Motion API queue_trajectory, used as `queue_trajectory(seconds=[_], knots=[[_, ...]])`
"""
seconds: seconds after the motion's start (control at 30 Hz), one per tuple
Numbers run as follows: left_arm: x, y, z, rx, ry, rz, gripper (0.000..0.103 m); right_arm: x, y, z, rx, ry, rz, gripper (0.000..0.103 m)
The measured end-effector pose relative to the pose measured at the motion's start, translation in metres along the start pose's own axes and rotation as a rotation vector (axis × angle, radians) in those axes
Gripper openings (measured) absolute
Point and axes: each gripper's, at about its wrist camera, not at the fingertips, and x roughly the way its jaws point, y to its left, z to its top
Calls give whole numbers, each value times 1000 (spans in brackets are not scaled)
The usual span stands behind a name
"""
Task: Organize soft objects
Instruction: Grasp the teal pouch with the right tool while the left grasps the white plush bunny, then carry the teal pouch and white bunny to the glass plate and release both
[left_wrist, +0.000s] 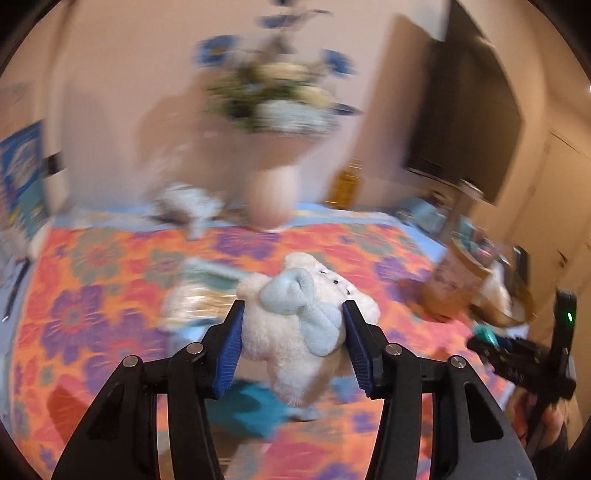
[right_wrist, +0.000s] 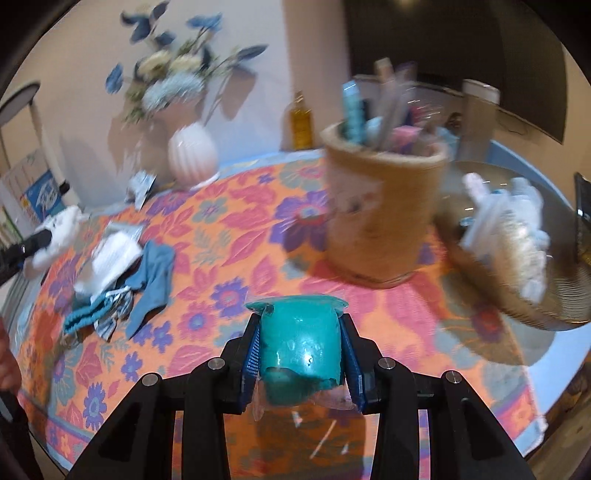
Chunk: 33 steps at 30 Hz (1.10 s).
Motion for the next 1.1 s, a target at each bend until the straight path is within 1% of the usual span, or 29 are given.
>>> queue_trajectory(seconds=[0.13,0.27,0.33,0.5,0.67,0.83,1.0,1.07,1.1], knots=[[11,-64,4,102,7,-86,48,-23,-32,7,43,-53,-33,39],[21,-121,8,196,5,-117,49,-47,-71,13,108,-105,-66,39],[28,-153,10,242,13,-170,48,-56,-86,15,139,-125,-78,39],[47,-214,12,319,50,-281,48,-75,-132,23,221,-181,-122,39],[70,-272,12,397,81,-339,49,-80,-176,33,312,-211,-145,39],[89,-308,19,428,87,-369,49,-78,-216,50,390,-229,-160,39],[117,-333,24,423,100,-399,49,-63,-246,64,451,-196,-162,39],[125,-342,23,435,94,-394,51,-56,-254,67,469,-182,-155,41],[129,-346,22,437,89,-385,57,-53,-258,68,475,-172,-149,44]])
